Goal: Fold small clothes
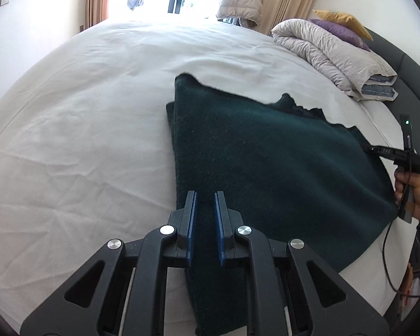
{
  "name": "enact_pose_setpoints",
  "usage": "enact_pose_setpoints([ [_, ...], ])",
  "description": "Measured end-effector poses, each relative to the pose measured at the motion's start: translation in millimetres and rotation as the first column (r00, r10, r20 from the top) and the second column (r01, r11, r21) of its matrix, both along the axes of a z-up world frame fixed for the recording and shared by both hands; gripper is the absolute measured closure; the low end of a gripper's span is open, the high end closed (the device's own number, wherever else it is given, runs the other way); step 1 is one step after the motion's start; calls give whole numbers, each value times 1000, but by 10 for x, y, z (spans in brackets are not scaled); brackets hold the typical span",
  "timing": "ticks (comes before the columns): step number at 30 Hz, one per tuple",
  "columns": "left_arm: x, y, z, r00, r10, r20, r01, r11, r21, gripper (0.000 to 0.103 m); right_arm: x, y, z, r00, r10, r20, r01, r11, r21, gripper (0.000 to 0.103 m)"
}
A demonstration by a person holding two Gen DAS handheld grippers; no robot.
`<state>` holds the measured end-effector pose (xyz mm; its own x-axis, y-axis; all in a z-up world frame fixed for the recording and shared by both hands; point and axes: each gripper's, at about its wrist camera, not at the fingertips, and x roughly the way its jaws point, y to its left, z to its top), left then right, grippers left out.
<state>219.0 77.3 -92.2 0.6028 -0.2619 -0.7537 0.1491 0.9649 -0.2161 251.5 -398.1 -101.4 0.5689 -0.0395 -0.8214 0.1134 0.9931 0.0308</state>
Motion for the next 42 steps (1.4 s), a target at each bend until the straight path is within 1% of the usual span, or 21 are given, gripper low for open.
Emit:
enact_pose_setpoints([
  [10,-87,104,-96,1000,25,19,-25,999,-43,91,-6,-333,-107,985,-174,23,172,983,57,98],
  [13,-74,189,13,999,50,22,-48,995,-83,91,-1,-323,-125,985,-171,18,170,984,48,98],
  [15,-70,258,170,995,72,68,-65,993,-96,91,-7,-337,-91,983,-183,23,181,982,45,98],
  [16,-50,276,255,993,74,89,-65,993,-97,91,-34,-371,-53,977,-211,35,208,976,62,93],
  [18,50,230,389,993,40,113,-31,996,-84,91,-131,-426,83,951,-298,81,292,953,79,73],
  [19,128,164,428,993,14,114,-7,998,-62,91,-200,-408,183,934,-336,123,329,941,72,60],
  [20,215,80,446,994,-14,110,18,999,-37,91,-249,-352,284,924,-346,163,338,938,75,60],
  [21,303,-19,453,993,-42,107,43,999,-8,91,-259,-255,367,930,-317,186,303,948,99,60],
  [24,569,-327,344,993,-83,85,72,990,125,91,-144,251,538,970,-132,204,104,984,143,60],
  [26,738,-428,146,996,-85,31,78,982,174,91,-34,632,537,981,17,195,-61,973,221,60],
  [28,824,-410,-80,997,-75,-13,76,981,179,91,87,940,405,983,113,146,-150,951,272,60],
  [29,816,-373,-112,997,-76,6,74,984,160,91,149,1049,294,983,147,106,-172,943,284,60],
  [31,798,-296,-136,997,-82,17,79,989,127,91,248,1090,52,988,145,49,-153,948,279,60],
  [33,795,-249,-157,996,-90,17,87,991,106,91,277,884,-131,996,77,32,-84,943,321,71],
  [34,798,-227,-167,996,-91,17,89,992,94,91,267,720,-186,999,33,37,-44,931,363,91],
  [35,807,-202,-179,996,-90,17,89,993,77,91,257,562,-228,1000,-7,30,-5,919,395,103],
  [37,821,-160,-206,996,-86,21,85,996,33,91,216,260,-273,998,-52,45,26,892,452,103],
  [38,815,-121,-208,996,-82,22,82,997,10,91,178,126,-272,995,-91,43,63,900,430,103],
  [39,808,-76,-209,997,-78,22,78,997,-16,91,147,-21,-259,992,-117,53,81,890,450,103],
  [41,780,28,-201,998,-62,20,63,996,-66,91,27,-305,-171,967,-252,42,212,885,414,103],
  [42,714,84,-166,999,-45,22,47,995,-85,91,-25,-405,-94,956,-290,52,243,875,419,103],
])
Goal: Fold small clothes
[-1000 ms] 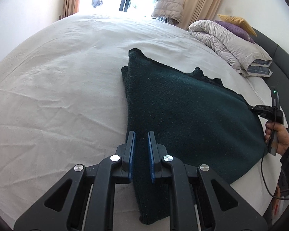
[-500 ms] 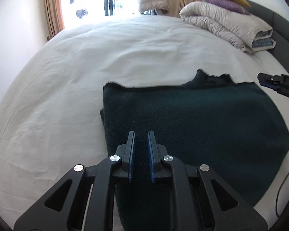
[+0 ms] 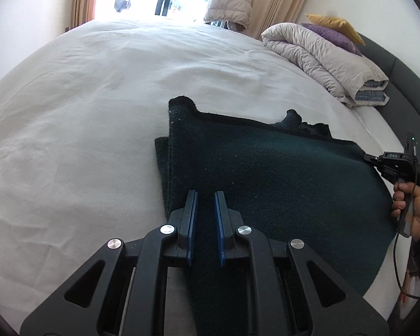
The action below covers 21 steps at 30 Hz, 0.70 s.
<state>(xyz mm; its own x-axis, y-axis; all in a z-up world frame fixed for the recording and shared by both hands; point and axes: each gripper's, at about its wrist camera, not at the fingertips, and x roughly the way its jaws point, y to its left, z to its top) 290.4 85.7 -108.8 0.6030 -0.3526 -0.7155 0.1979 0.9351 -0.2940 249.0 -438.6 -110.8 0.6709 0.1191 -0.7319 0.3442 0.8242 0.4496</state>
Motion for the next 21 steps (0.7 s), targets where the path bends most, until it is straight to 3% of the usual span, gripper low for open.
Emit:
enact_pose_setpoints([
  [2,-195,82,96,999,38,16,-38,999,-10,91,-156,30,223,999,-48,8,49,997,-60,92],
  [4,-437,85,196,996,72,59,-73,997,9,91,-318,327,433,994,65,93,-65,998,-1,91],
  [6,-658,28,217,994,73,79,-74,997,8,91,-486,846,490,964,212,160,-225,972,62,79],
  [7,-746,-28,190,996,63,68,-65,998,19,91,-559,1170,430,935,310,171,-328,940,92,61],
  [8,-821,-94,149,997,55,57,-58,998,37,91,-624,1467,316,904,394,167,-415,902,117,51],
  [10,-962,-178,77,998,42,55,-46,996,73,91,-725,1962,9,860,498,109,-510,846,154,50],
  [11,-1006,-186,49,998,41,44,-44,995,84,91,-778,2081,-127,854,513,88,-520,839,158,49],
  [13,-1059,-163,18,999,43,17,-44,996,71,91,-927,2042,-176,867,474,153,-492,863,118,54],
  [15,-1091,-119,11,999,47,2,-47,997,58,91,-985,1776,-211,897,409,166,-437,876,201,60],
  [18,-1137,-161,16,999,47,2,-47,995,89,91,-1120,1179,-238,953,277,125,-298,930,215,81],
  [20,-1188,-184,15,999,45,7,-46,993,106,91,-1277,716,-223,978,179,105,-199,955,219,102],
  [21,-1212,-167,16,999,44,7,-44,993,109,91,-1358,478,-211,991,105,83,-120,972,202,102],
])
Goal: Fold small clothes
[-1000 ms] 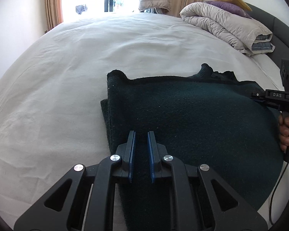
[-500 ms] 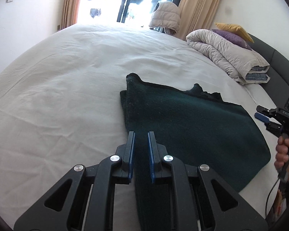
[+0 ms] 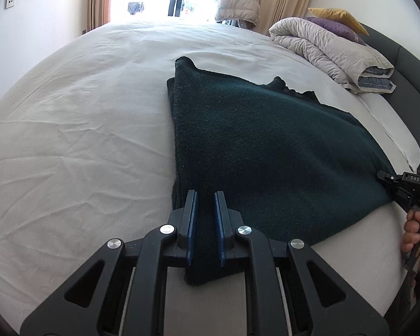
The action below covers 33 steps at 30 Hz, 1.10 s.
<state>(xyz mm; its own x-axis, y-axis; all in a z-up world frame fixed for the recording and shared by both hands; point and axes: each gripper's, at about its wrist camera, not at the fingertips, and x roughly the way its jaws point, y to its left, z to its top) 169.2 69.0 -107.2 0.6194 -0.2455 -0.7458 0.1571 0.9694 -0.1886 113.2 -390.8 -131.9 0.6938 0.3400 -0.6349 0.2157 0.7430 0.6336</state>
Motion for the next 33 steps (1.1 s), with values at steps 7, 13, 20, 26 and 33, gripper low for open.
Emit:
enact_pose_setpoints([
  [7,-42,4,29,1000,2,-4,-2,1000,22,91,-551,-475,360,969,-240,65,242,970,-30,61],
  [13,-73,30,36,1000,2,-7,-2,1000,8,91,-540,272,733,981,-74,181,99,986,-135,28],
  [20,-137,152,111,1000,20,-9,-20,997,-69,91,-524,997,1066,969,41,245,56,924,-379,3],
  [26,-458,561,207,989,150,11,-142,957,-251,17,-513,1259,1163,950,94,296,55,887,-458,0],
  [33,-583,900,21,972,192,-138,-237,799,-552,1,-282,1398,1041,955,174,240,-78,929,-361,2],
])
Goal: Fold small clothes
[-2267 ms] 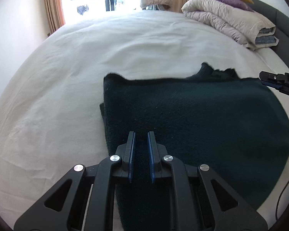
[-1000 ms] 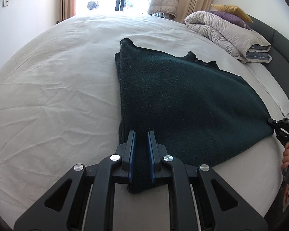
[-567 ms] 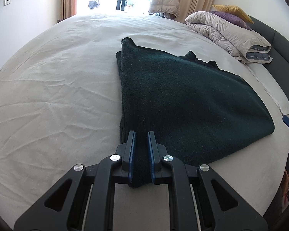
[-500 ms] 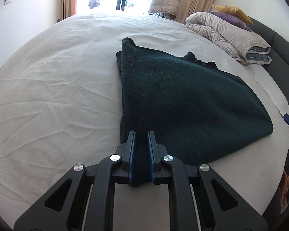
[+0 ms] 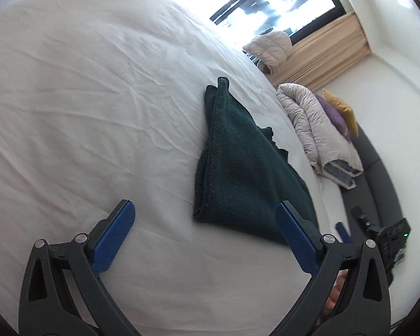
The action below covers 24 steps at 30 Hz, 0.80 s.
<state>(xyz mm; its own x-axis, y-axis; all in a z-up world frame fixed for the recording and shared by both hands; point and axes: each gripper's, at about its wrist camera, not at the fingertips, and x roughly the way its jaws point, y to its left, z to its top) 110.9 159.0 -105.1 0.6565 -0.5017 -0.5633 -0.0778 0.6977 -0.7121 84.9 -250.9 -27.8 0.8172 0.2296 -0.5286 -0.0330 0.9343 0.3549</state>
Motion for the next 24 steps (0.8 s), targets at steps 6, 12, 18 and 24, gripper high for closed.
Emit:
enact_pose_setpoints([
  [6,85,-222,-93,1000,0,-27,-4,988,-156,2,286,131,-170,991,114,-67,-107,990,94,59],
  [12,315,-448,-201,996,5,-94,-36,943,-330,4,621,47,-279,983,155,-101,-123,956,265,68],
  [18,419,-714,-267,996,16,-89,-45,942,-334,8,839,122,-380,969,209,-135,-159,938,307,68],
  [24,548,-605,-259,999,19,-48,-34,944,-329,41,903,89,-523,962,194,-192,-130,944,302,68],
])
